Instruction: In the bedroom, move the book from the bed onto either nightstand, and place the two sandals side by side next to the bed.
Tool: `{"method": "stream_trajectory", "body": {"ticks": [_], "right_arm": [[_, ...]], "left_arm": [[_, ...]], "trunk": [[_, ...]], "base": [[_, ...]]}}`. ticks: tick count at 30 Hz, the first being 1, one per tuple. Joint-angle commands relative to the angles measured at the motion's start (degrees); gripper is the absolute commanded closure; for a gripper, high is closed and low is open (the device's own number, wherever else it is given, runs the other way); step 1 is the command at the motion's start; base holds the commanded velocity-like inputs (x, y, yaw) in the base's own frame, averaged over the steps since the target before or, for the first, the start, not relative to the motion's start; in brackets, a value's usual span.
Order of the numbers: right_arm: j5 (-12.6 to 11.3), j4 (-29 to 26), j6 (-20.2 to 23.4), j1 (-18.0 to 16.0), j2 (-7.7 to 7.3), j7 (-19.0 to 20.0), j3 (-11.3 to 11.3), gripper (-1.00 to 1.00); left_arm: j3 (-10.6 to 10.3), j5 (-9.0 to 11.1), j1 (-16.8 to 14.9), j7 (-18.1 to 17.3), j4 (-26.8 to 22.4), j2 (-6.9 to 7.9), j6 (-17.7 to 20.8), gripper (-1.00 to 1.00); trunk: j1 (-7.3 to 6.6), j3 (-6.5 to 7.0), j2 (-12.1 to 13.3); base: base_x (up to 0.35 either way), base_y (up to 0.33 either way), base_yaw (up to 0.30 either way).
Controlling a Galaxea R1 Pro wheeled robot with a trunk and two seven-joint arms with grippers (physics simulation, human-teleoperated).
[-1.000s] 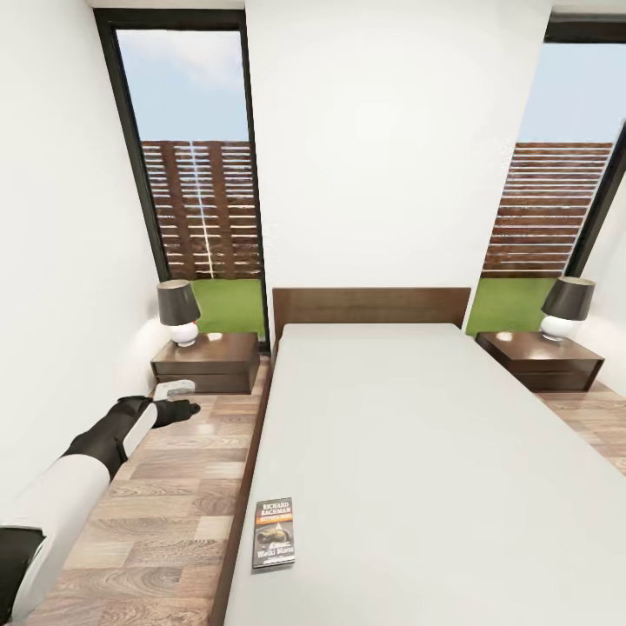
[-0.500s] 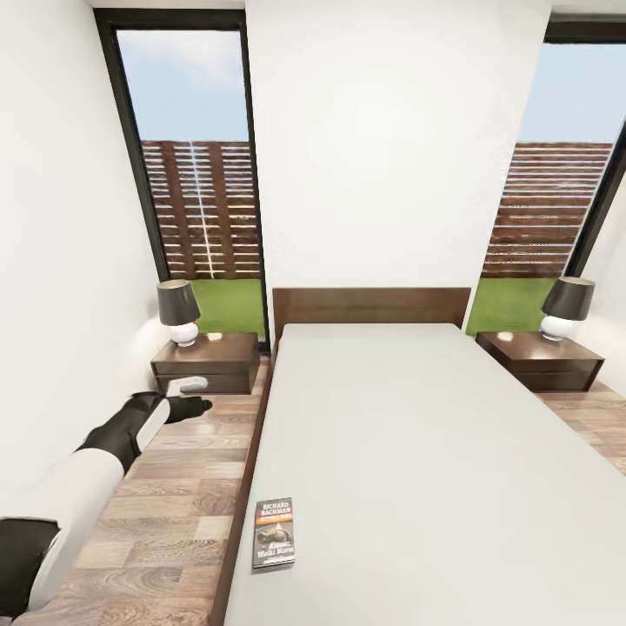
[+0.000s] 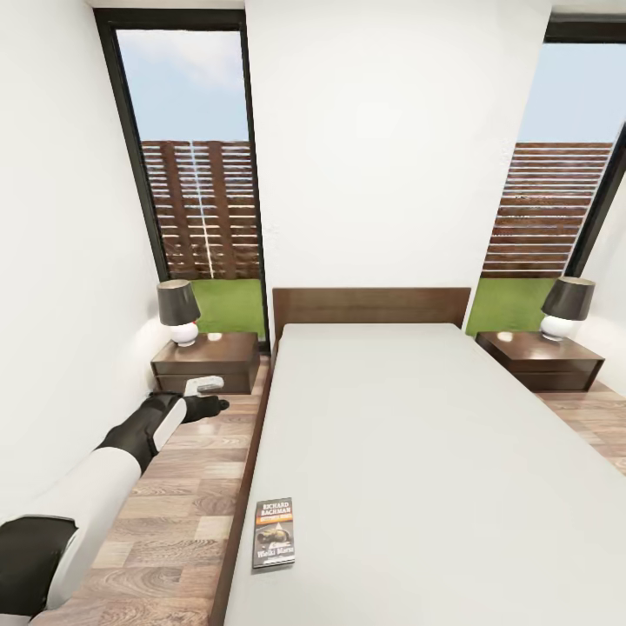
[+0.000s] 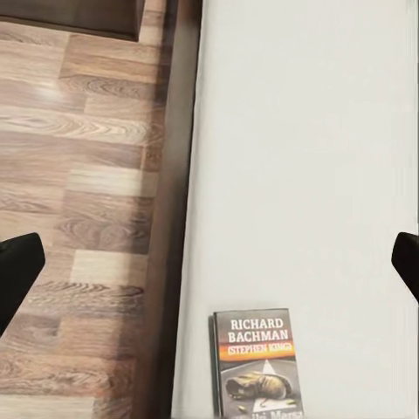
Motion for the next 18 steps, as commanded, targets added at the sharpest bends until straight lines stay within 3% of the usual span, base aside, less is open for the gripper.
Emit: {"method": "stream_trajectory", "body": {"ticks": [1, 18], "right_arm": [[-0.2, 0.1, -0.4, 0.0, 0.02, -0.1, 0.0, -1.0], [-0.5, 0.1, -0.3, 1.4, 0.18, -0.1, -0.1, -1.0]], "left_arm": [[-0.3, 0.0, 0.0, -0.1, -0.1, -0.34, 0.2, -1.0], [-0.3, -0.2, -0.1, 0.4, 1.7, -4.78, 3.7, -1.0]], "trunk": [[0.04, -0.12, -0.1], [0.04, -0.12, -0.1]], "base": [[0.0, 0.0, 0.0], [0.0, 0.0, 0.0]]}}
